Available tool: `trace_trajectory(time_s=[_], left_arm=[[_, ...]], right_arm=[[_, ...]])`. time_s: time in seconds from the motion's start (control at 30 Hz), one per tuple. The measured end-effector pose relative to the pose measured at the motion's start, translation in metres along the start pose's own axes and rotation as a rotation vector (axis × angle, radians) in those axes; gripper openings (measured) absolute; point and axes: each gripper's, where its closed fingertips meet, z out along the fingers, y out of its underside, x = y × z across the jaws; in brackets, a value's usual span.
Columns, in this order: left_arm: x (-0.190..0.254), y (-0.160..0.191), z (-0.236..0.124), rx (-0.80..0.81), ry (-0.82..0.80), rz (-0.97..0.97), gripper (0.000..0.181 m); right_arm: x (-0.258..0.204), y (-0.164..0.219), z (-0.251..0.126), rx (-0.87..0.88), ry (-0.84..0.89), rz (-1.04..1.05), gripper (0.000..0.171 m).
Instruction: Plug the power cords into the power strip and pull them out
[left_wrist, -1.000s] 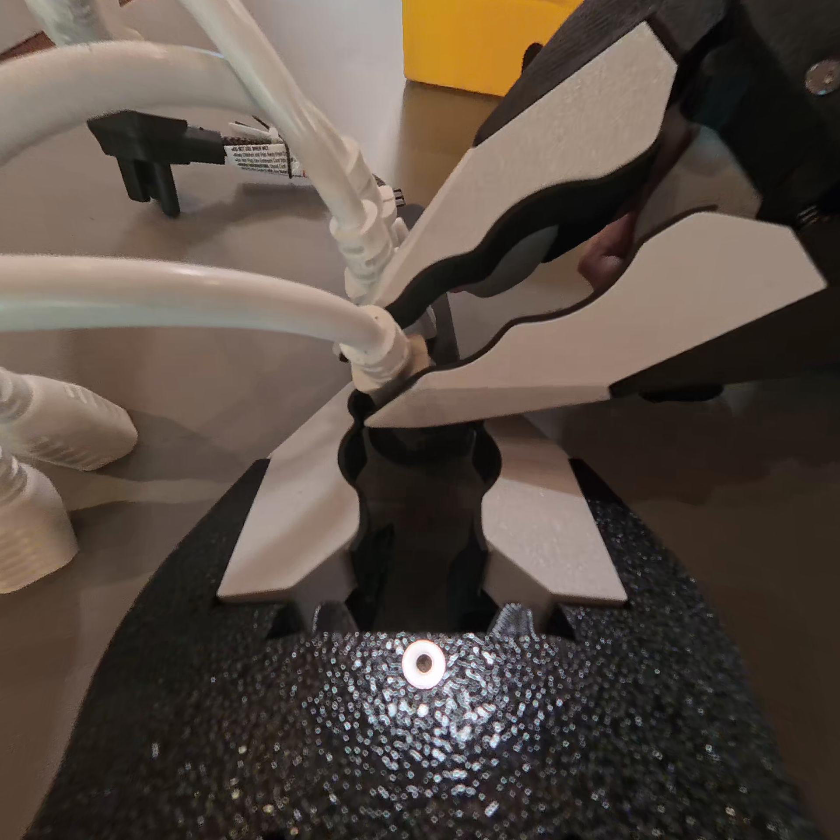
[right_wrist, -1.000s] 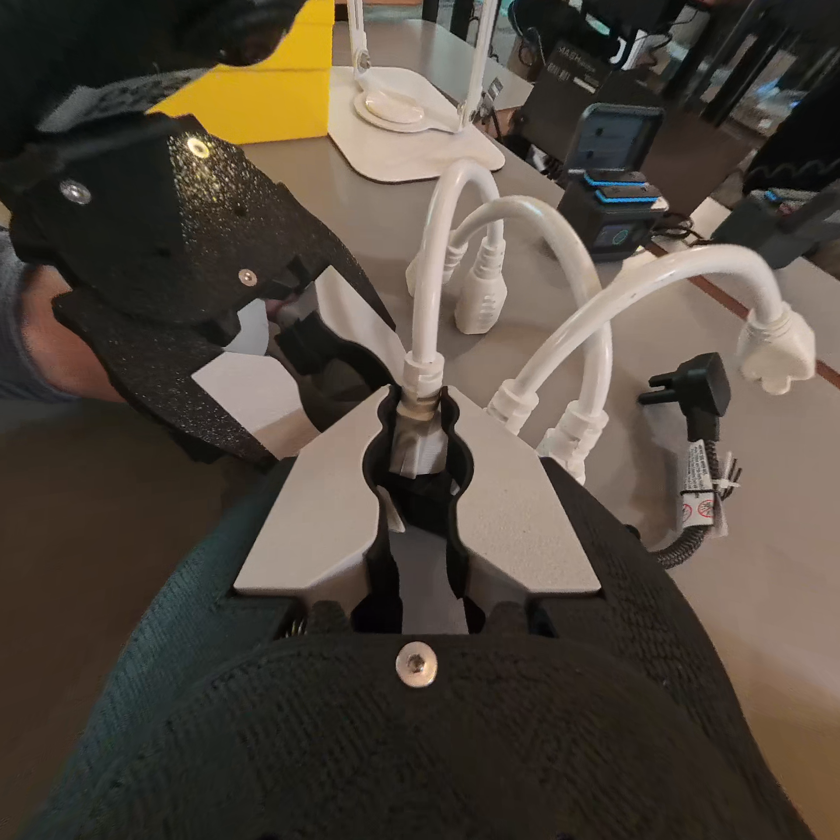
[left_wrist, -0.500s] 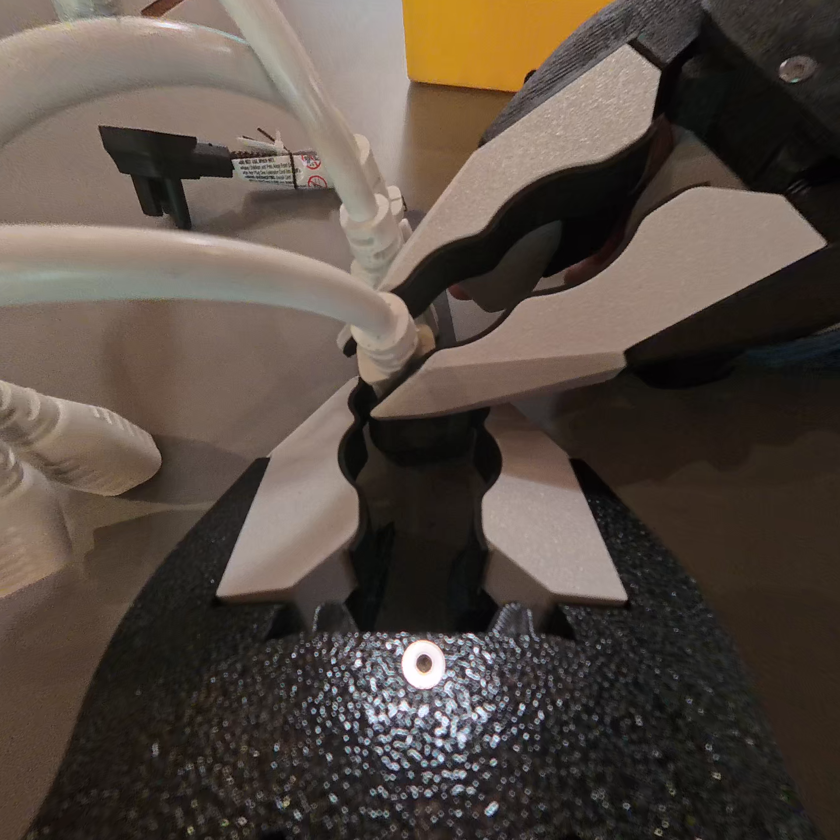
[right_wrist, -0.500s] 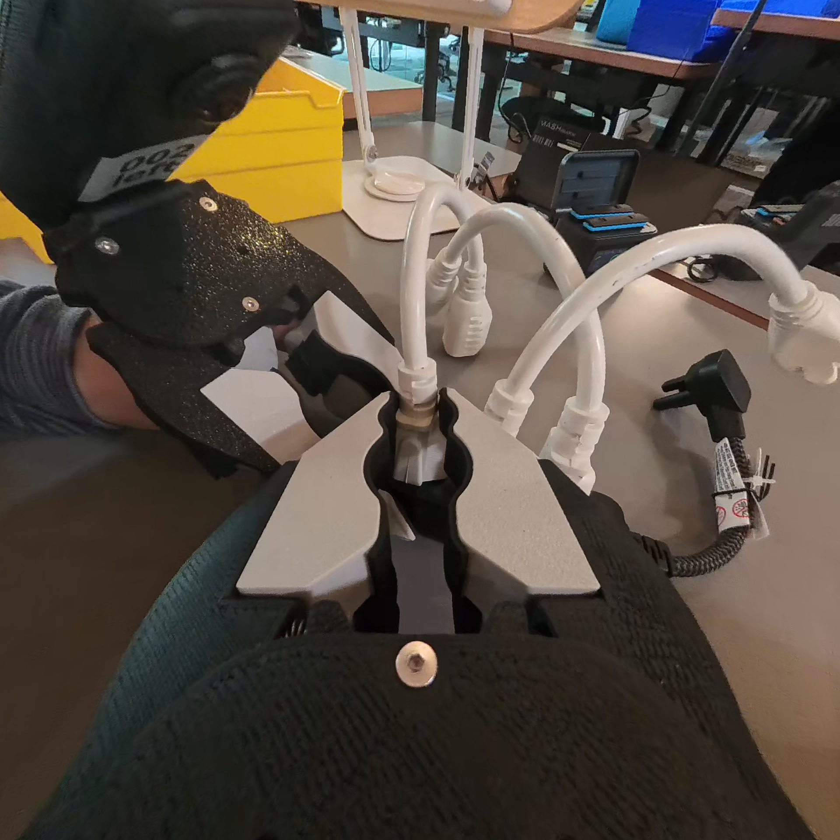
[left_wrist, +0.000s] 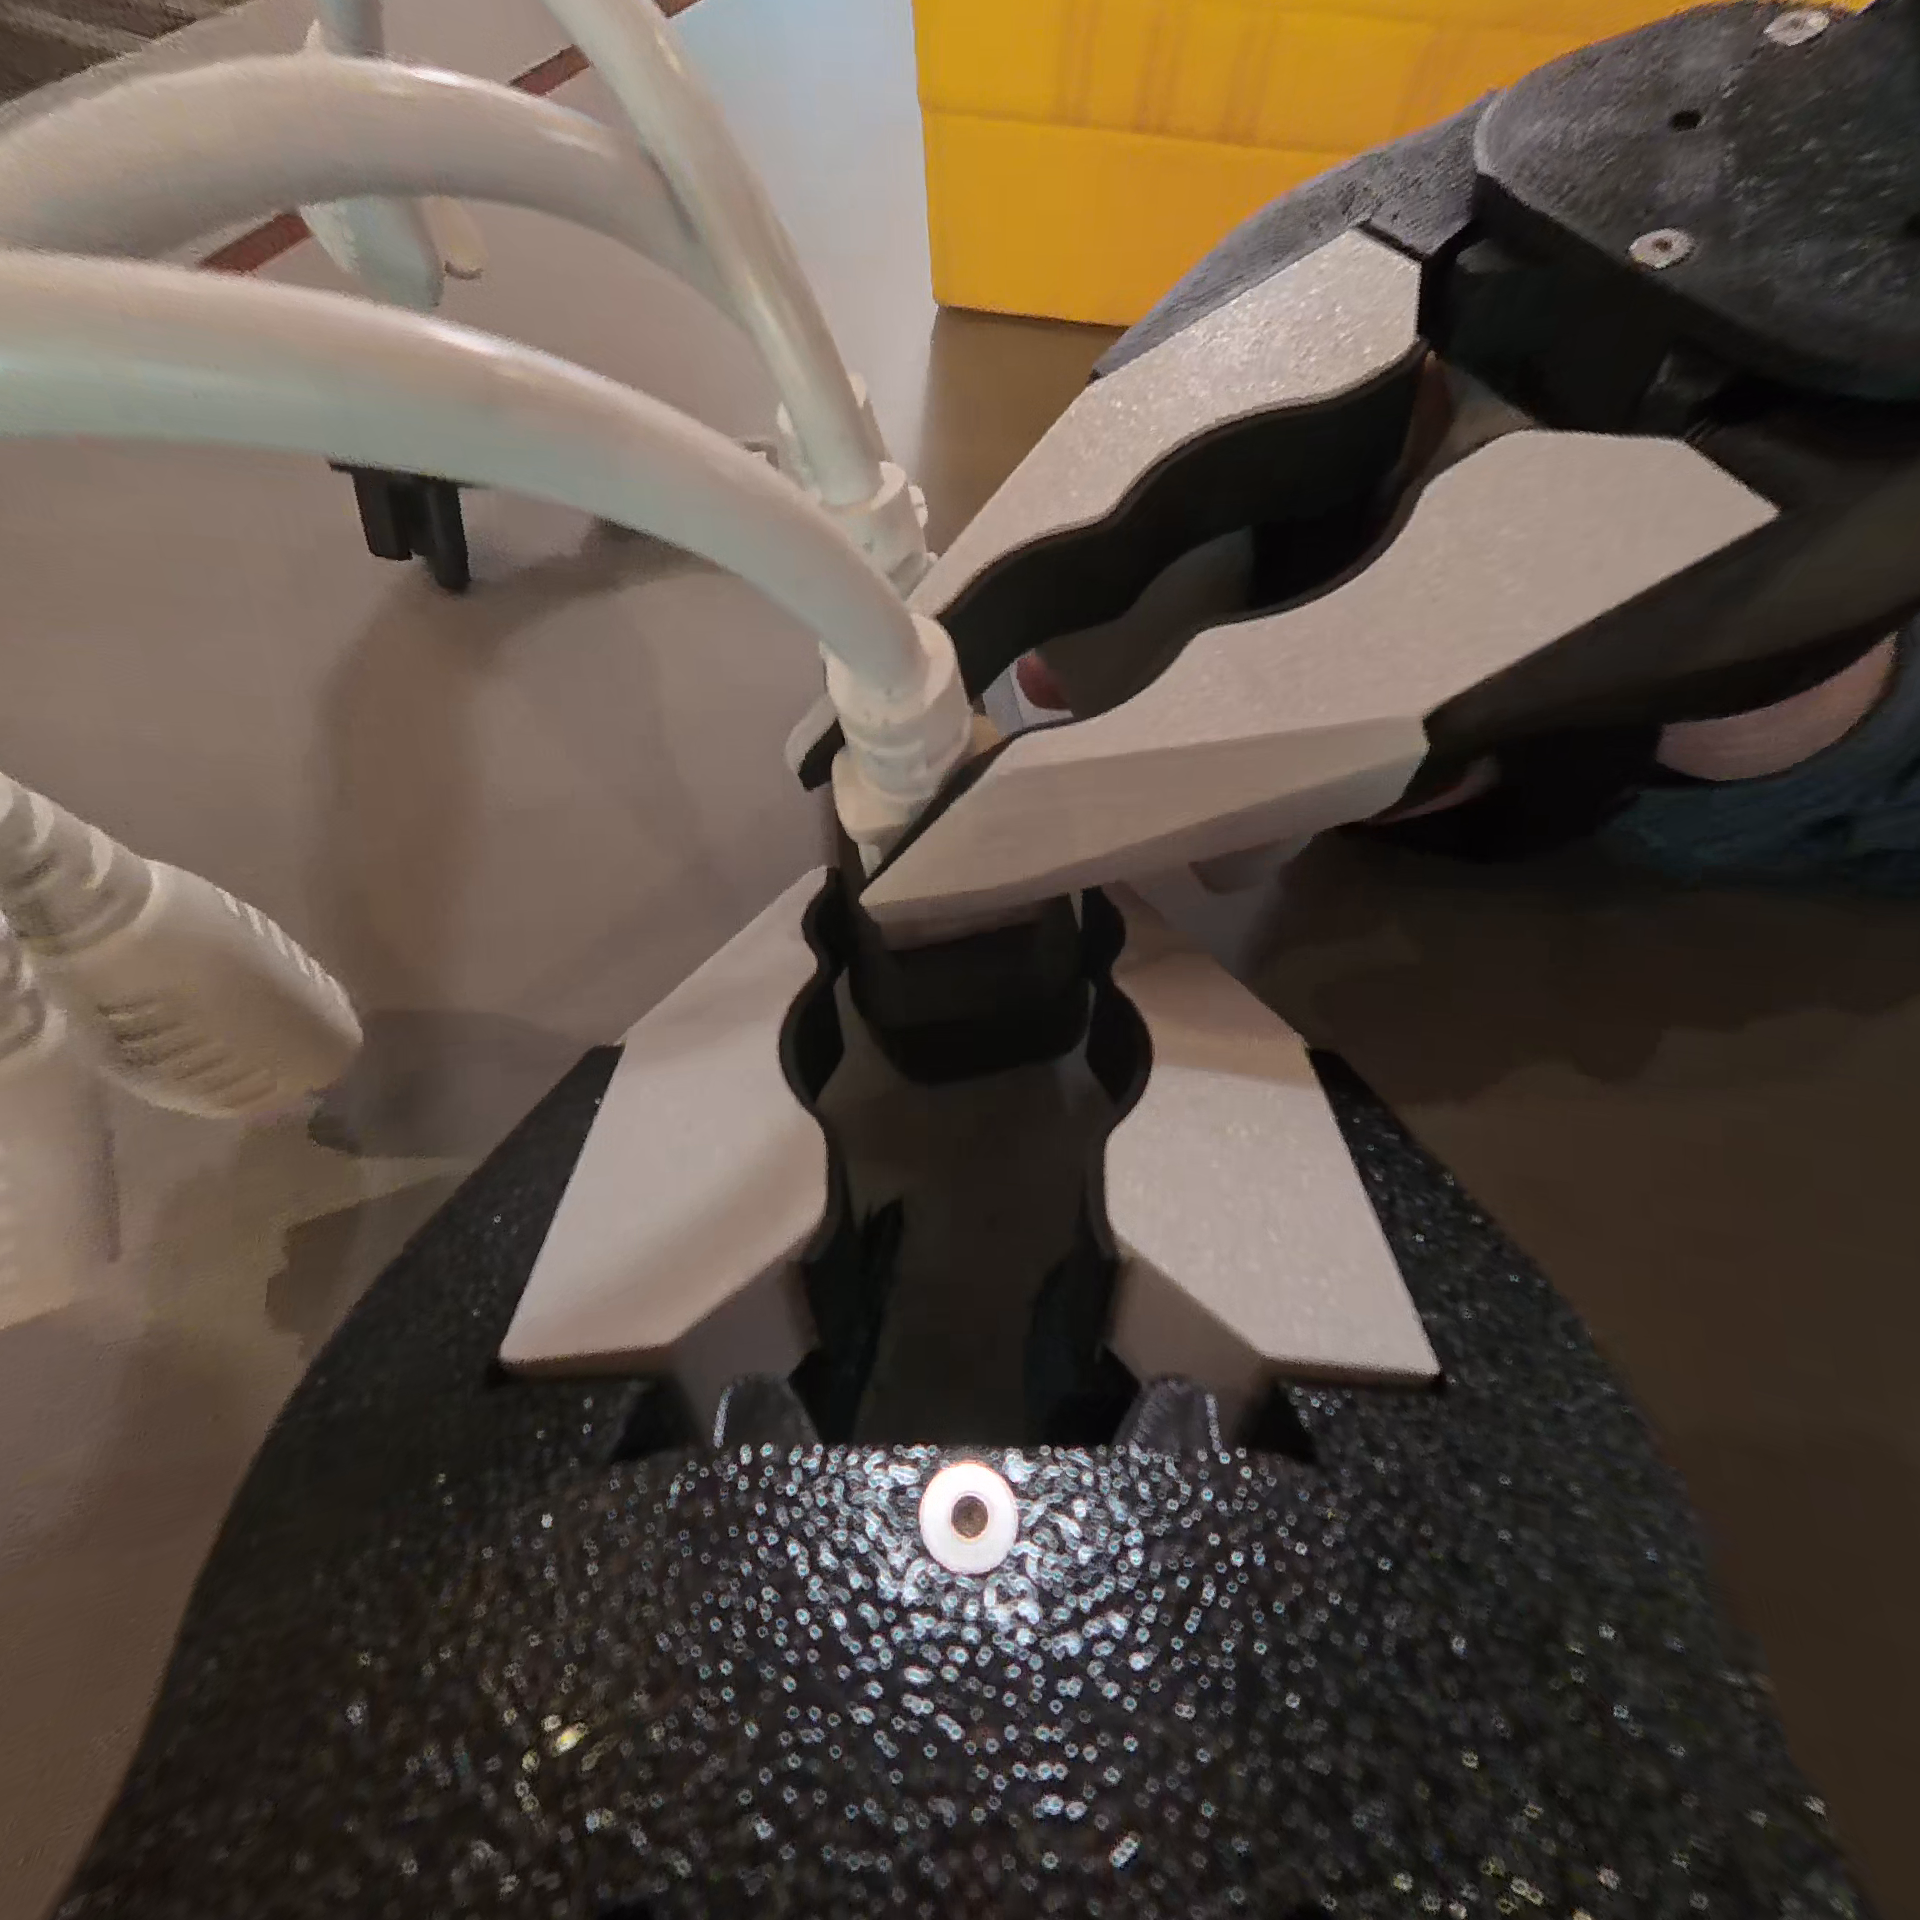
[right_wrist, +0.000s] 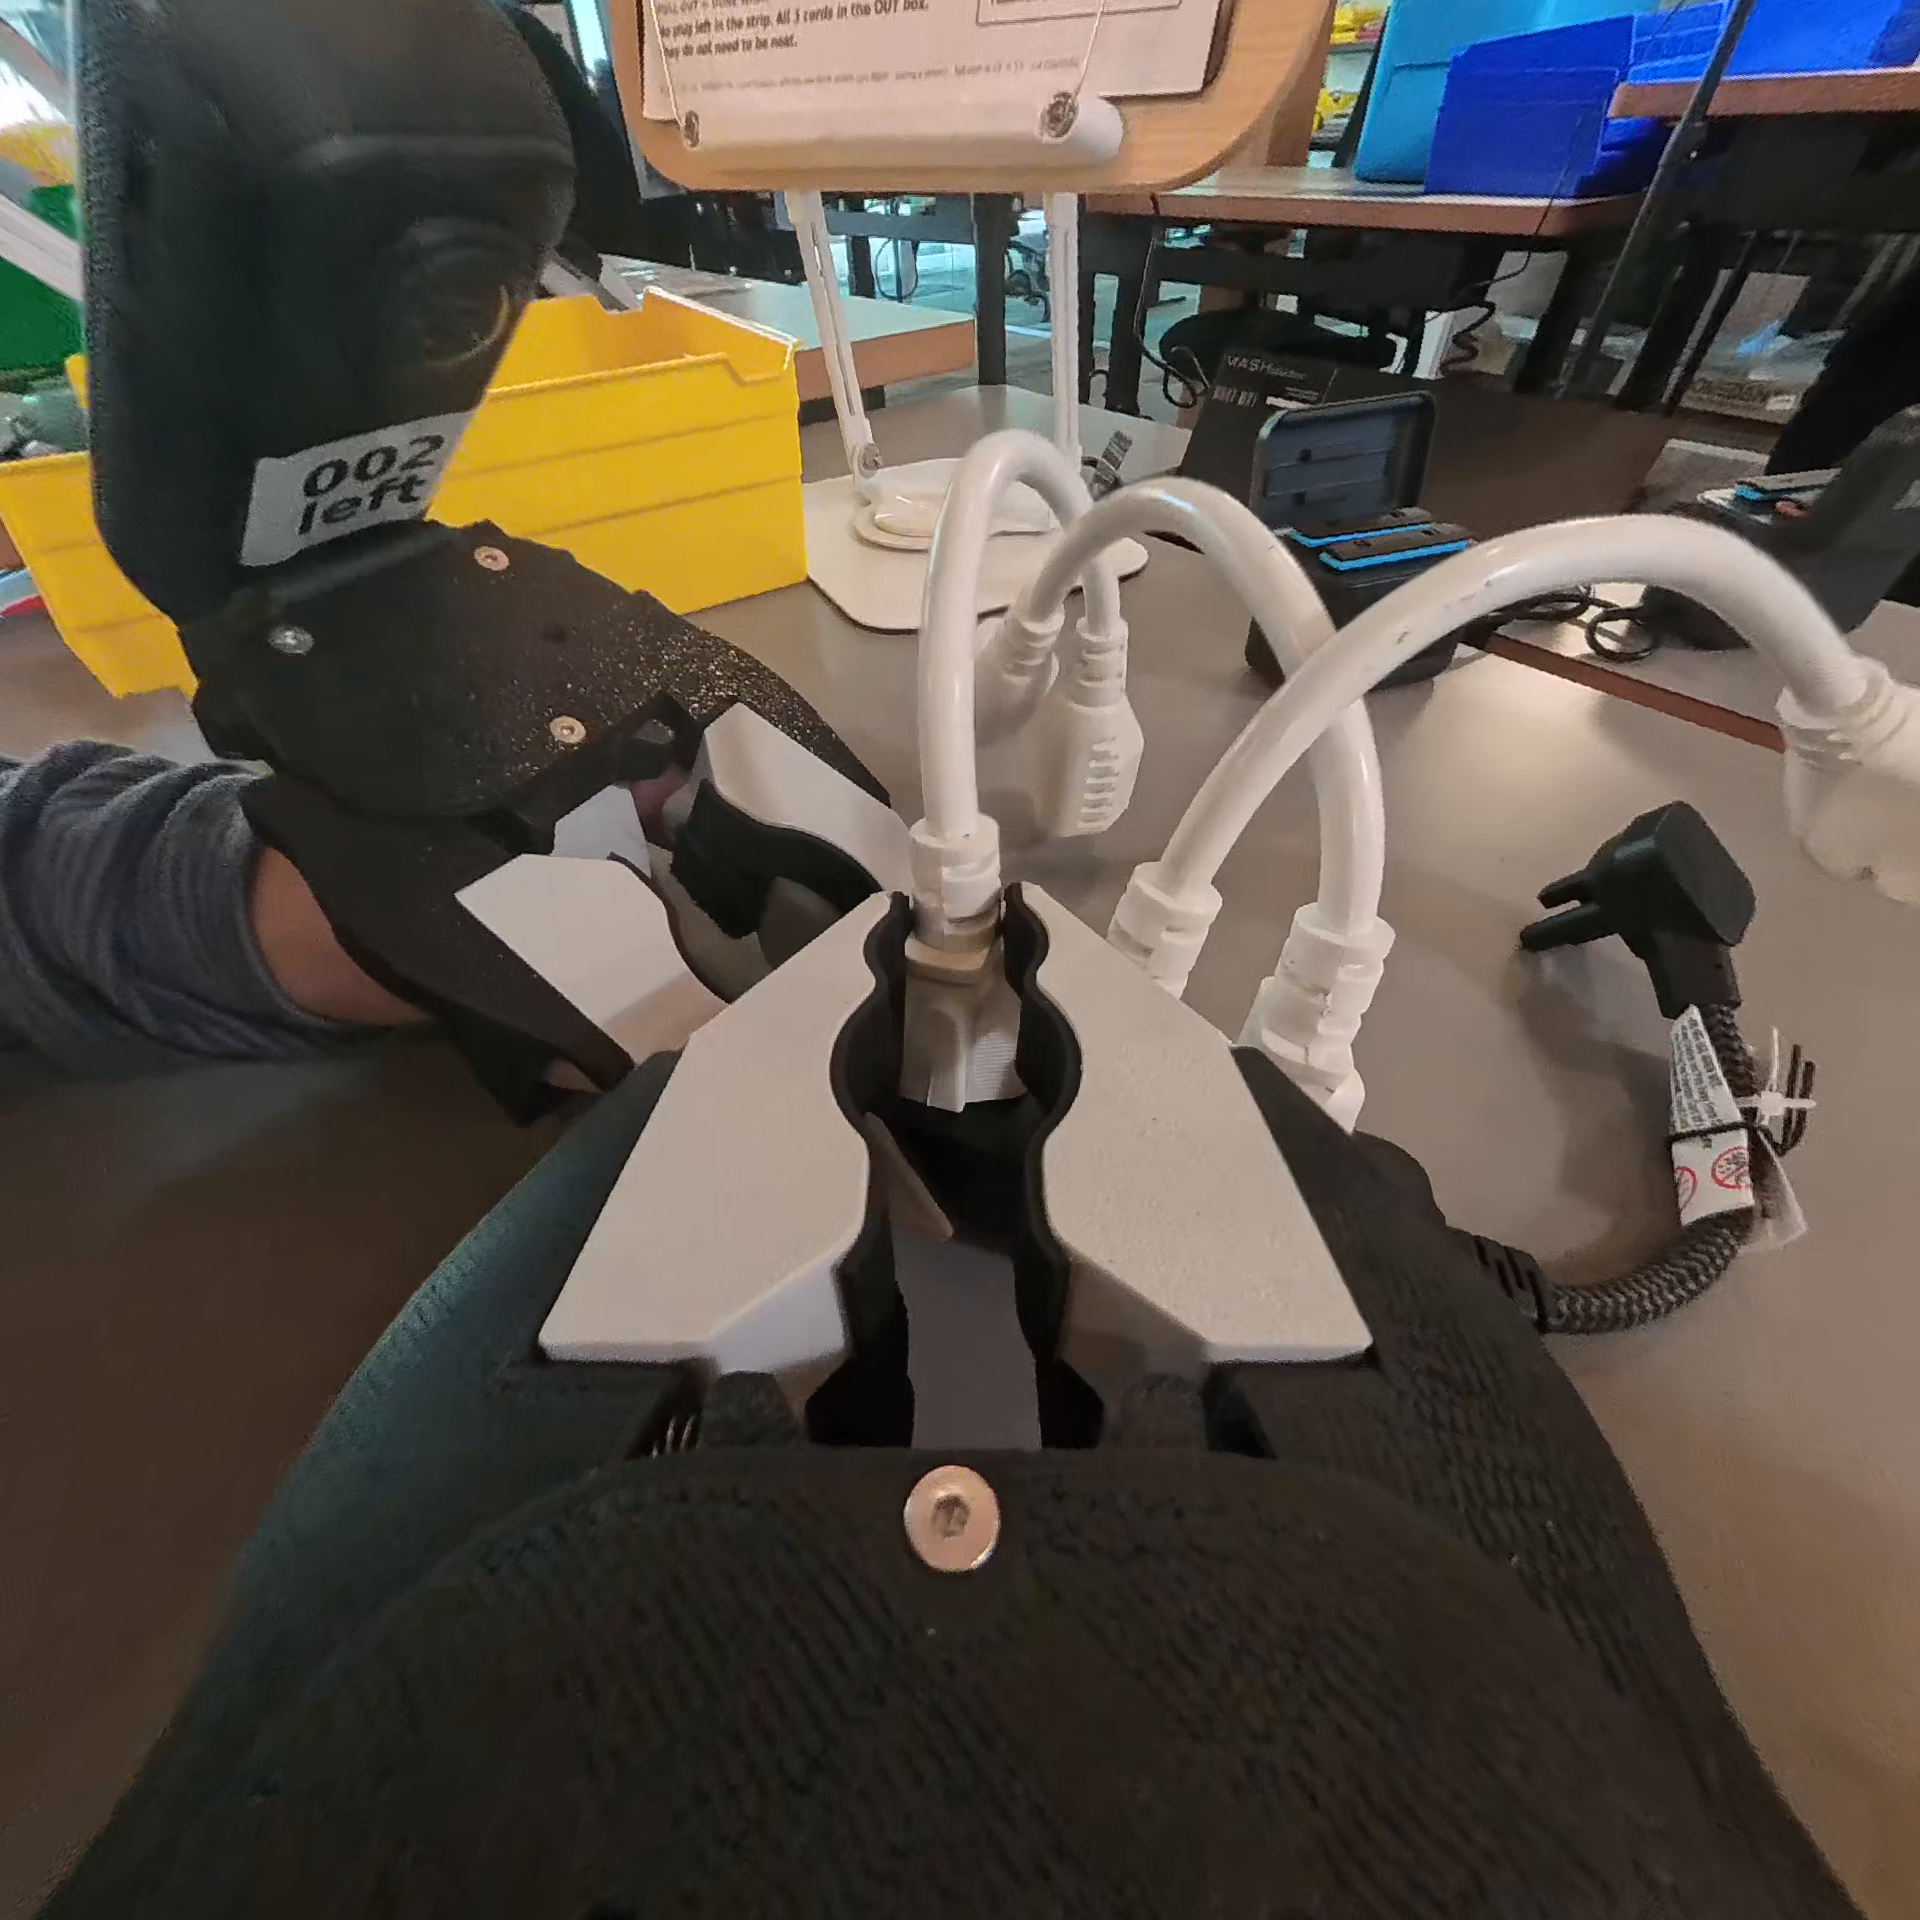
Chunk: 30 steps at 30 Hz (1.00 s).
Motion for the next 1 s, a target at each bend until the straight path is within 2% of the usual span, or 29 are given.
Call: trace_trajectory(time_s=[0.13,0.3,0.4,0.5,0.6,0.73,0.8,0.87,1.0], left_arm=[[0.001,-0.003,-0.003,0.025,0.005,0.003,0.045],[0.002,0.003,-0.015,0.033,-0.078,0.129,0.054],[0.006,0.009,-0.013,-0.012,-0.065,0.096,0.051],[0.008,0.02,-0.006,-0.092,-0.045,0.056,0.056],[0.012,0.018,-0.001,-0.099,-0.043,0.054,0.059],[0.022,0.014,0.016,-0.127,-0.046,0.067,0.08],[0.02,0.009,0.021,-0.119,-0.068,0.072,0.079],[0.011,0.007,0.021,-0.11,-0.088,0.071,0.057],[0.01,0.008,0.019,-0.111,-0.068,0.074,0.05]], right_arm=[[-0.001,-0.001,0.0,0.008,-0.018,-0.023,0.016],[-0.003,0.009,0.001,-0.066,-0.028,-0.102,0.016],[-0.005,0.013,0.0,-0.105,-0.039,-0.131,0.016],[-0.005,0.016,-0.004,-0.145,-0.077,-0.129,0.016],[-0.004,0.018,-0.01,-0.172,-0.111,-0.138,0.016],[-0.002,0.017,-0.007,-0.158,-0.07,-0.136,0.016],[-0.002,0.016,-0.005,-0.15,-0.047,-0.138,0.016],[-0.002,0.016,-0.005,-0.148,-0.046,-0.14,0.016],[-0.003,0.016,-0.004,-0.137,-0.046,-0.155,0.017]])
